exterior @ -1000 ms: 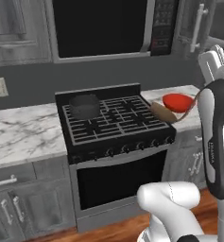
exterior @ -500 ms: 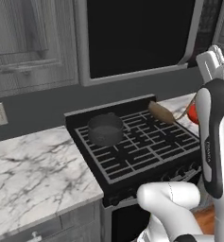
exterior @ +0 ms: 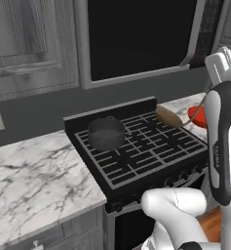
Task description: Open the cabinet and move the ladle to the pot. Then close the cabinet.
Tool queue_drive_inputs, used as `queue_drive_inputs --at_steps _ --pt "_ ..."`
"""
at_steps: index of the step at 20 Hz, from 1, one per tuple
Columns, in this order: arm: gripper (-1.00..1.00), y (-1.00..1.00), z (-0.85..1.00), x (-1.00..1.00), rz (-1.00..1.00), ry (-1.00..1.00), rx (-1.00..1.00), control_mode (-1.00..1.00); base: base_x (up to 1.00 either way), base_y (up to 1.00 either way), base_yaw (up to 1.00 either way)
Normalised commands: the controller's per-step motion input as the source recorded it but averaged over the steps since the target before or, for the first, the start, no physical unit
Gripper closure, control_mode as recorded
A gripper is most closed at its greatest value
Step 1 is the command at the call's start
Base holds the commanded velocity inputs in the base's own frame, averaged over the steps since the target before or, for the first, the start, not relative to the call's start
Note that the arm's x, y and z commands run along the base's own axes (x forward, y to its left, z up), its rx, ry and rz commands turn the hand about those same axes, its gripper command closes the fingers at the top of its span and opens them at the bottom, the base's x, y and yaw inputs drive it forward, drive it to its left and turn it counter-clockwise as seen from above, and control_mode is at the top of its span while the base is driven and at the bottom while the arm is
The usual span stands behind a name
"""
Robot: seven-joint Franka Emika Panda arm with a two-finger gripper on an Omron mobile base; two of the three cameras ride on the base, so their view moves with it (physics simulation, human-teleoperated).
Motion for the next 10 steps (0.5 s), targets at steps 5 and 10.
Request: queue_drive_inputs --at_steps 5,10 --pt "1.0 0.0 0.0 0.0 0.0 0.0 0.0 1.0 0.7 0.71 -0.01" --pt "1.0 0.0 0.0 0.0 0.0 0.0 0.0 1.0 0.89 0.56 0.14"
